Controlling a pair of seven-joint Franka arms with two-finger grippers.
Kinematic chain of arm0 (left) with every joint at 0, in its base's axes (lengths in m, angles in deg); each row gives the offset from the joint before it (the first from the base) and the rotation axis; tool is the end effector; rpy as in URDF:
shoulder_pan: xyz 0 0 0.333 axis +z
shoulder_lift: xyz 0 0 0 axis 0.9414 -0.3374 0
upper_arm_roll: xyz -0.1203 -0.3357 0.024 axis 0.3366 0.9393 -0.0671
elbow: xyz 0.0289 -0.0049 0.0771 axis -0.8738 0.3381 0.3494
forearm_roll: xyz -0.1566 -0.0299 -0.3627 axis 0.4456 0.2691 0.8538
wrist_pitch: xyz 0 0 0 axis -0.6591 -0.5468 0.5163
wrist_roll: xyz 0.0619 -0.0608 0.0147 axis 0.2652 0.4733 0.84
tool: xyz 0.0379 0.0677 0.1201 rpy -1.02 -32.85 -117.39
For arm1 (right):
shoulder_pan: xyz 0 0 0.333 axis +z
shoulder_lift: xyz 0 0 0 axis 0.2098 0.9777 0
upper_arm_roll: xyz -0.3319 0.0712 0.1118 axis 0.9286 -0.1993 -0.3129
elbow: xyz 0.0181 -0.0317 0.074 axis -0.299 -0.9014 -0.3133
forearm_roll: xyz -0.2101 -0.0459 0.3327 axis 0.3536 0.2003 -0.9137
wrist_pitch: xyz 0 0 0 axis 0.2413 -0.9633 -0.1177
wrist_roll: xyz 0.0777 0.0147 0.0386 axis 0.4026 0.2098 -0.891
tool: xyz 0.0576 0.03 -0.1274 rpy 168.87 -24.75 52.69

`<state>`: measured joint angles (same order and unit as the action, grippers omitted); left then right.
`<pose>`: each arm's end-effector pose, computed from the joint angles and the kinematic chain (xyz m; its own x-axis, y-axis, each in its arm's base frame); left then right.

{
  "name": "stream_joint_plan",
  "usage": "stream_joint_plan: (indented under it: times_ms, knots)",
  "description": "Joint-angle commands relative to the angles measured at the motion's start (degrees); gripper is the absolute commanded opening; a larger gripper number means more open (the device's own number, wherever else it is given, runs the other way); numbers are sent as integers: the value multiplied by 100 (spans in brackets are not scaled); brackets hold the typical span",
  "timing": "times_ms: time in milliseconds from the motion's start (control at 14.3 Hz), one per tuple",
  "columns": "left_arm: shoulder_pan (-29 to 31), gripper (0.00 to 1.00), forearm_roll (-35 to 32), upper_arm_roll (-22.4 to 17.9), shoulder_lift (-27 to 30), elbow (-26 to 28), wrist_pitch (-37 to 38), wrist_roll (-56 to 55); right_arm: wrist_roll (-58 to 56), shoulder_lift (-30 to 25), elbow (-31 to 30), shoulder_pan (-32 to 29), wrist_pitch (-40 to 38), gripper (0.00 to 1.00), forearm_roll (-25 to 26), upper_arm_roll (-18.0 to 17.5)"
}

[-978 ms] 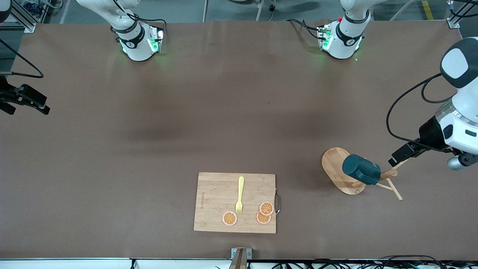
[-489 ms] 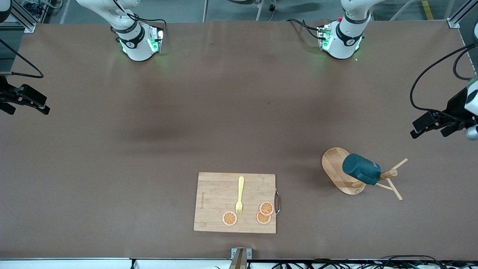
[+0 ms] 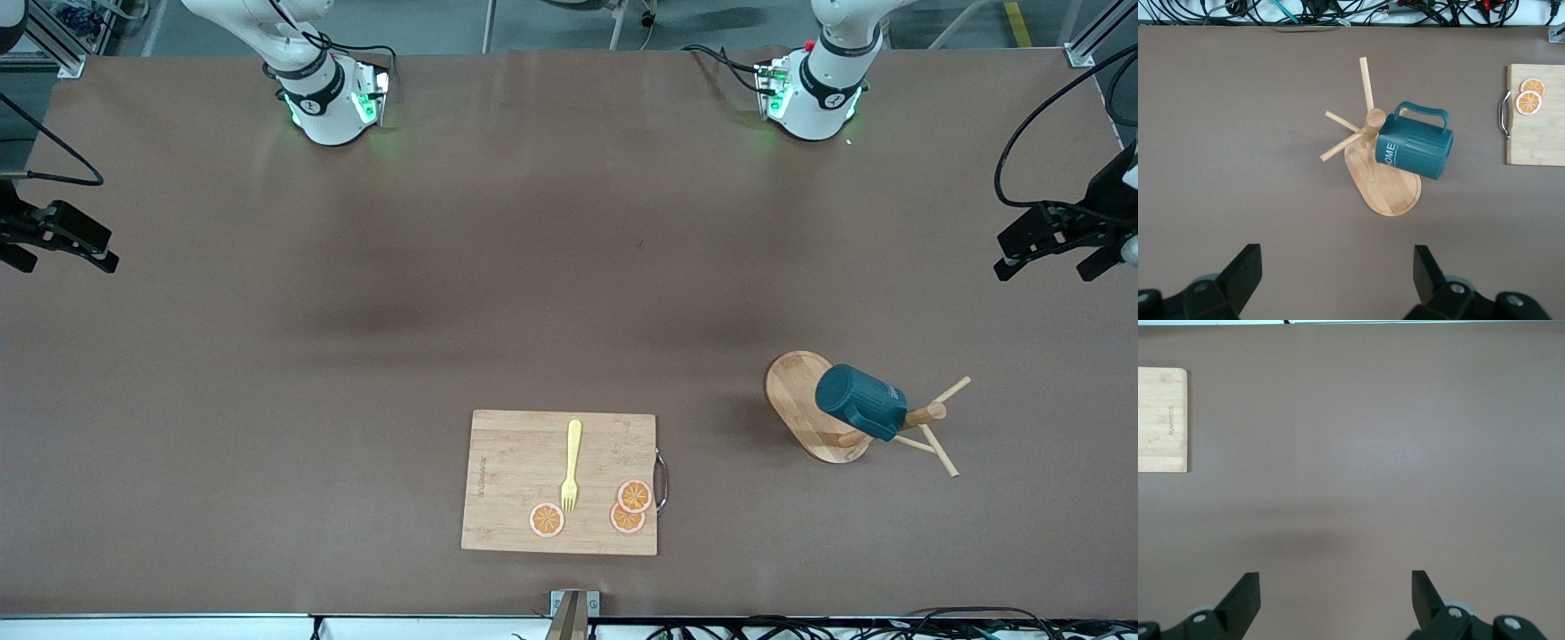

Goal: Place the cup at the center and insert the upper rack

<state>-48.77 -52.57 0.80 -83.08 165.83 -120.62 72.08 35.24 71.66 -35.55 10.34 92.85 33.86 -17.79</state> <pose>0.5714 -0.0085 0.6329 0.9788 -0.0157 0.2043 -0.0202 -0.9996 0.0198 0.5705 -0.0329 0.6367 0.9952 -0.0119 0.0972 -0.0128 -0.9999 0.0088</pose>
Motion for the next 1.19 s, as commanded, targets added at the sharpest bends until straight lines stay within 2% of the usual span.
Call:
stream_joint_plan:
  times_ms: [0, 140, 279, 489, 1117]
  knots:
    - [-1039, 100, -12, -1026, 27, -41, 97, 98, 41, -33, 23, 27, 8, 100, 35, -15]
    - [-1787, 100, -3, -1688, -17, -129, 97, 63, 23, -33, 41, 10, 17, 100, 87, -7]
    - [-2359, 100, -11, -2154, -52, -190, 88, -16, 23, -33, 41, 27, 270, 100, 105, -7]
    - [-2836, 100, -20, -2586, -122, -235, 62, -17, 41, -33, 23, 1, 219, 100, 96, -7]
    - [-2802, 100, -91, -2596, -298, -445, 0, 54, 5, -33, 32, 89, 219, 100, 52, -15]
